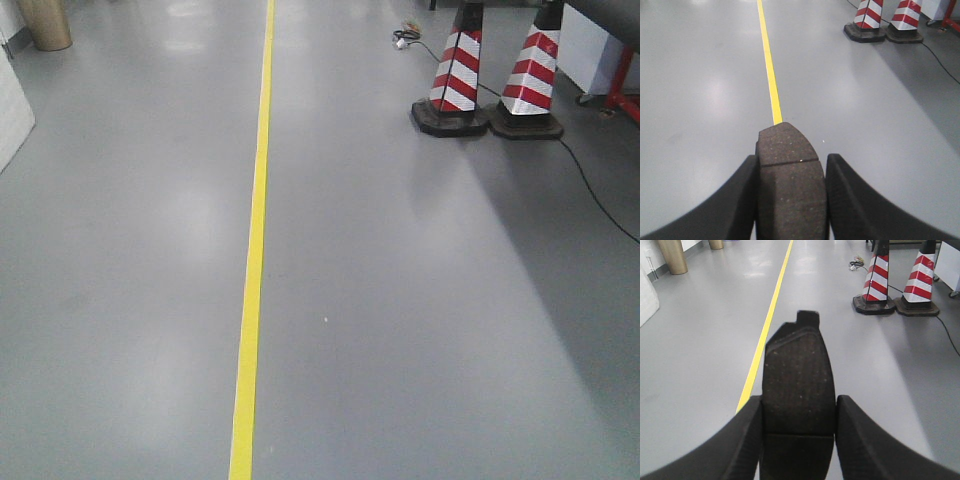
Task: Move and align brake pads A on conveyor
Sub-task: 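Drive forward along the yellow floor line past the cones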
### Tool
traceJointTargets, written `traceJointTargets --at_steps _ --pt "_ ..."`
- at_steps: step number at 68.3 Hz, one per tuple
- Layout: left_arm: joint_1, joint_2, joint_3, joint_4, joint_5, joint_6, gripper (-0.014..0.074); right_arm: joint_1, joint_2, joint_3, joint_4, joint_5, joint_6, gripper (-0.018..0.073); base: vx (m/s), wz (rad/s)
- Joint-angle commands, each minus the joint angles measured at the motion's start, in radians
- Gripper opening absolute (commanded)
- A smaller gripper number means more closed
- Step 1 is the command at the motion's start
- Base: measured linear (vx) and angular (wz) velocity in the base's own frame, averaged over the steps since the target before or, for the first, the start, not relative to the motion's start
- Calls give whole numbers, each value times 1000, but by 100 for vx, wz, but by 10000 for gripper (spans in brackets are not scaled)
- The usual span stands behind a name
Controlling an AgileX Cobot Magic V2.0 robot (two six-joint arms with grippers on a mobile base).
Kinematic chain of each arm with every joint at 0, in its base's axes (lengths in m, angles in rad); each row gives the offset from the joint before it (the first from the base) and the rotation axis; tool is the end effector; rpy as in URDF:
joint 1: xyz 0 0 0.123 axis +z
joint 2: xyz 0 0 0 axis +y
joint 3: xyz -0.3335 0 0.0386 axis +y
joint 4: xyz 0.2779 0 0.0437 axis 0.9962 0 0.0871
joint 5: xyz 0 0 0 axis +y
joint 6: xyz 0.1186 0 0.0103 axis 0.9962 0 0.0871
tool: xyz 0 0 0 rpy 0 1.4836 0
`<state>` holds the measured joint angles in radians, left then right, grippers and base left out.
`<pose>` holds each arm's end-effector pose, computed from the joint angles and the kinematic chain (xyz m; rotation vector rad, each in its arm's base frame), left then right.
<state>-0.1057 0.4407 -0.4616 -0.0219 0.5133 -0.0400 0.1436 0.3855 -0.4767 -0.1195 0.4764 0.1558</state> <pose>0.1004 -0.0119 0.3027 0.0531 1.9770 -0.1179 0.0920 0.0067 0.3184 -0.0500 1.8656 0.0825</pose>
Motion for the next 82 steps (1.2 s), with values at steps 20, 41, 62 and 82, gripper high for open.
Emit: traceJointTargets --at_steps 20,41,62,82 --pt "-4 7 -29 -7 -91 -4 -6 -2 5 -29 -11 -96 -5 -10 74 3" --pt "-4 8 -29 -7 -91 -4 -6 -2 5 -29 -11 -96 -5 -10 73 -1" --pt "-4 10 -29 -7 -91 -4 -6 -2 5 -29 -11 -96 -5 -10 74 -8" --pt "-4 10 -29 -7 -91 -4 -6 -2 5 -29 -11 -96 -5 -10 73 -2"
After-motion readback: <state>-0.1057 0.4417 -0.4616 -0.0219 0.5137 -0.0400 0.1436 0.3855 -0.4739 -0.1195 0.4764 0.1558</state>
